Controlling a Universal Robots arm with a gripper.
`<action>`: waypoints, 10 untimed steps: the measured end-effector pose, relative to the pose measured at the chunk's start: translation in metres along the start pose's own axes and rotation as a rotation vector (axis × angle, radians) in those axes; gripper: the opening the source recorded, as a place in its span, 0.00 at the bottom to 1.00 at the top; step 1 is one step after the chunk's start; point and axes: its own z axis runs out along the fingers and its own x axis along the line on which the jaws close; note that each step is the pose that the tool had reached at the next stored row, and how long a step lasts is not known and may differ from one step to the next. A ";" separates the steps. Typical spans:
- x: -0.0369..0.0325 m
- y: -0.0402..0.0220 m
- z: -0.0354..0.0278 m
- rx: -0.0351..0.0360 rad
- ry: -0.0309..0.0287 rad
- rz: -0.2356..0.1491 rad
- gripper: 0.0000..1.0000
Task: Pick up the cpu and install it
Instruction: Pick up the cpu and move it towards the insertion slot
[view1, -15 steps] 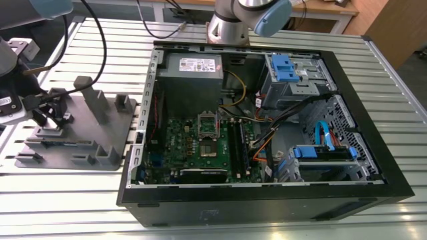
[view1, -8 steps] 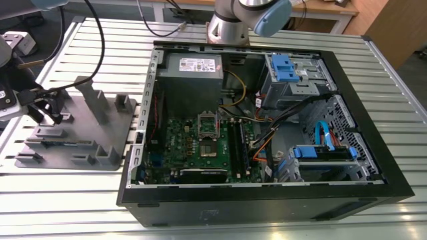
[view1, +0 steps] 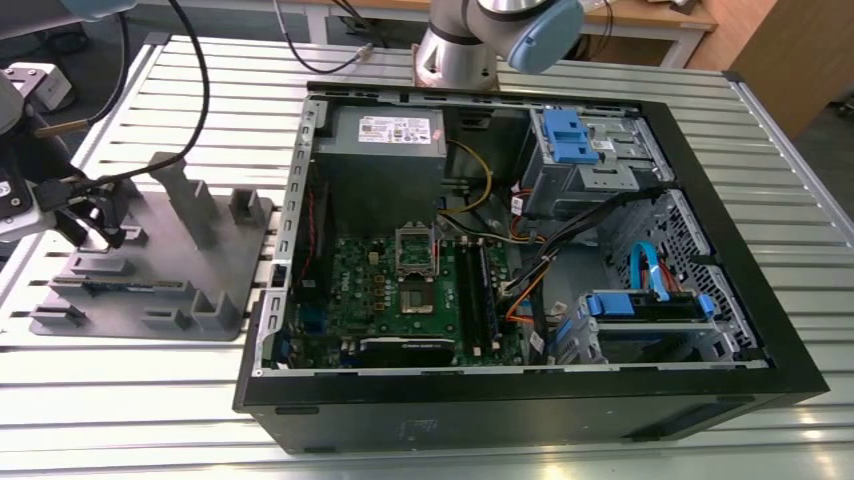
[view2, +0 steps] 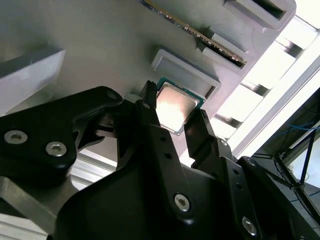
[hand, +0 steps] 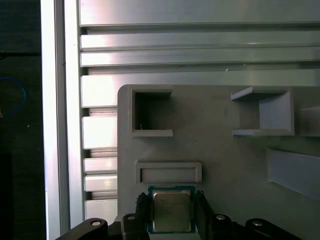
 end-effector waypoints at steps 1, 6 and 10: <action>0.0000 0.0000 -0.0001 0.0000 0.0000 0.000 0.47; -0.0002 0.0002 -0.0058 0.0001 0.0001 0.000 0.47; -0.0006 0.0005 -0.0145 0.0000 0.0001 0.000 0.47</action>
